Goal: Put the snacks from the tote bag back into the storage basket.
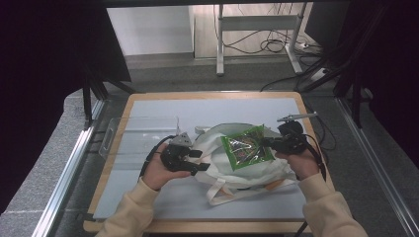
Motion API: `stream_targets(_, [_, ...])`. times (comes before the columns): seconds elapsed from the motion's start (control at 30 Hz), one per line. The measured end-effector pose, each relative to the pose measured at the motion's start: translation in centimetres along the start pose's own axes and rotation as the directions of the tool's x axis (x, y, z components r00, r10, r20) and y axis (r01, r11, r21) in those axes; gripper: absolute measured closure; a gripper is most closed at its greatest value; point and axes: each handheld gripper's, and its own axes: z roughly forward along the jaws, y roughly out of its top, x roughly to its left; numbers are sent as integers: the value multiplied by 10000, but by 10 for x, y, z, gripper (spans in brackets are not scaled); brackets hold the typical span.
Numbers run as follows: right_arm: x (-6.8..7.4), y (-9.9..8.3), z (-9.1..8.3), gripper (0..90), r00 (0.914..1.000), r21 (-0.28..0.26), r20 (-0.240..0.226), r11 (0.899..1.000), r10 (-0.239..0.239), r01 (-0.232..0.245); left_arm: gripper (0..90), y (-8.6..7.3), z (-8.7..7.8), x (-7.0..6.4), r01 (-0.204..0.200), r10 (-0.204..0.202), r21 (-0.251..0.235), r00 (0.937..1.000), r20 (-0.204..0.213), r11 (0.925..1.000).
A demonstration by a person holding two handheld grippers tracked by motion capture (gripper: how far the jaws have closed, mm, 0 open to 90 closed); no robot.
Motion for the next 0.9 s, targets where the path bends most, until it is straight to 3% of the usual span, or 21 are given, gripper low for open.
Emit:
stream_targets(0.5, [-4, 8, -10, 885, 9937, -716, -660, 9937, -908, 861, 409, 6, -4, -1, -239, 238, -38, 9994, -261, 9997])
stream_targets(0.73, [-3, 12, -7, 886, 9852, -716, -912, 9877, -1452, 1389, 402, 18, -15, 1, -172, 161, -378, 9995, -281, 9991])
stream_targets(0.9, [-2, 14, -8, 887, 9803, -778, -998, 9835, -1705, 1632, 396, 32, -21, 7, -220, 213, -335, 9995, -224, 9992])
